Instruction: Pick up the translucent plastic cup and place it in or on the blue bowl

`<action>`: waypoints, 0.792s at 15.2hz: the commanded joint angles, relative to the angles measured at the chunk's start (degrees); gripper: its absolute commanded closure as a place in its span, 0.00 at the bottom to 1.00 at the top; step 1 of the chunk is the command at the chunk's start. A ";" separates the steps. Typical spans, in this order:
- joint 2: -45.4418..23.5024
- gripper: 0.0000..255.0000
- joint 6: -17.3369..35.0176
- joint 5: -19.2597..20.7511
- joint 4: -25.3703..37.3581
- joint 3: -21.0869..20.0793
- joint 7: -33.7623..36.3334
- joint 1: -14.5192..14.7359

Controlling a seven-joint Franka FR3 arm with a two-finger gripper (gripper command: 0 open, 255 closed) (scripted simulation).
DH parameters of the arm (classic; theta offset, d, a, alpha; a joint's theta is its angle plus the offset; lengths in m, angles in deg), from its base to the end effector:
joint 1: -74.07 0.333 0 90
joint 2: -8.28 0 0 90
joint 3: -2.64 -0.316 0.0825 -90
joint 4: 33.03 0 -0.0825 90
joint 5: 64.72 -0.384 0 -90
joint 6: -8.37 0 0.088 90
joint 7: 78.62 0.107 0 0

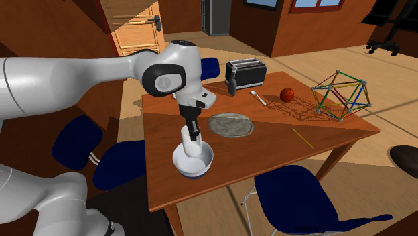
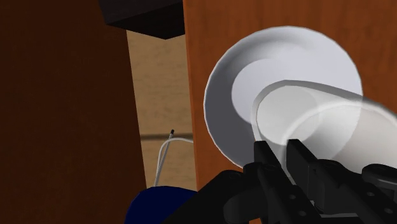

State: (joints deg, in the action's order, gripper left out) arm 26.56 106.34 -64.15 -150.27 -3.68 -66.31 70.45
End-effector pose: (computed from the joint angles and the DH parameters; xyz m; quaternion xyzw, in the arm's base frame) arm 0.4573 0.0263 0.5712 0.9960 -0.0859 -0.0066 0.0232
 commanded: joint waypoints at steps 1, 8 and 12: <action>0.02 1.00 1.68 -0.01 -1.65 -0.03 0.07 0.02; 0.04 1.00 2.56 -0.02 -2.54 -0.04 0.10 0.03; 0.05 0.00 2.55 -0.02 -2.54 -0.04 0.09 0.03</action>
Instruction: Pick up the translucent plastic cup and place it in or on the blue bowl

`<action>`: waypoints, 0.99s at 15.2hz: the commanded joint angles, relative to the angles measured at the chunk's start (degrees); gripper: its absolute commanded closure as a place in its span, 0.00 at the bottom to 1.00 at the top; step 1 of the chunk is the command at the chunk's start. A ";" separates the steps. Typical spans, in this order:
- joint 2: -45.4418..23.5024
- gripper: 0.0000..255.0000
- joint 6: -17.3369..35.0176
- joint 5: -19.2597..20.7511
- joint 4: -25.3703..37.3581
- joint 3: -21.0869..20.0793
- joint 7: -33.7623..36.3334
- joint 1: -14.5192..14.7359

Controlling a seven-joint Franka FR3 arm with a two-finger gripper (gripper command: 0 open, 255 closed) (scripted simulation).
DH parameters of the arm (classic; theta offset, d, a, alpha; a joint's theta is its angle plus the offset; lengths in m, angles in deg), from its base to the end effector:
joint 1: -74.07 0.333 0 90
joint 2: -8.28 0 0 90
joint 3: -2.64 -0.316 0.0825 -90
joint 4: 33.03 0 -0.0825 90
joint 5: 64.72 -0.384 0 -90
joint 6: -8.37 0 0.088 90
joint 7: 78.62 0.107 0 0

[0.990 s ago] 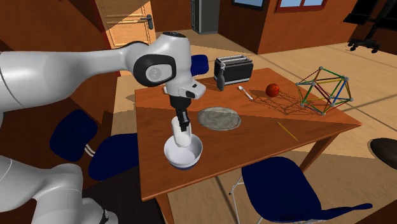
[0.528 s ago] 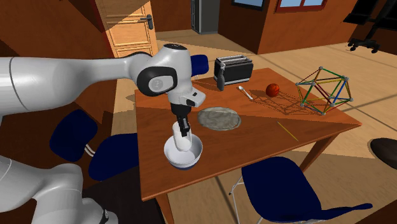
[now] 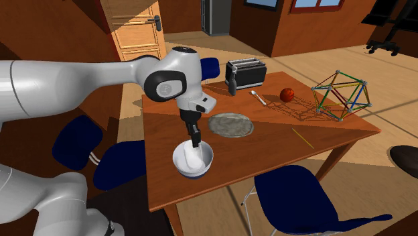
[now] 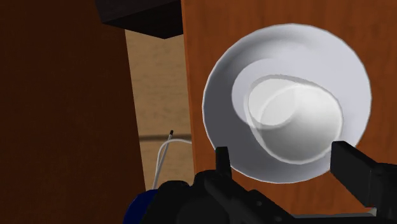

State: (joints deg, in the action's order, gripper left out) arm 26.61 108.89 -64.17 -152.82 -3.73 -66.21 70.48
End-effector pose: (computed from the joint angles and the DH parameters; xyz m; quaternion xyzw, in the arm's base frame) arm 0.4576 0.0265 0.5541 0.9960 -0.0859 -0.0062 0.0232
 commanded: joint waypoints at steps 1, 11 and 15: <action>0.00 0.00 0.00 0.00 0.00 0.00 0.00 0.00; -0.81 0.00 -7.27 0.05 8.08 -0.09 0.06 0.00; -0.81 0.00 -7.27 0.05 8.08 -0.10 0.06 0.00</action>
State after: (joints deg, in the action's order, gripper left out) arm 25.80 101.64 -64.12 -144.75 -3.82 -66.16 70.49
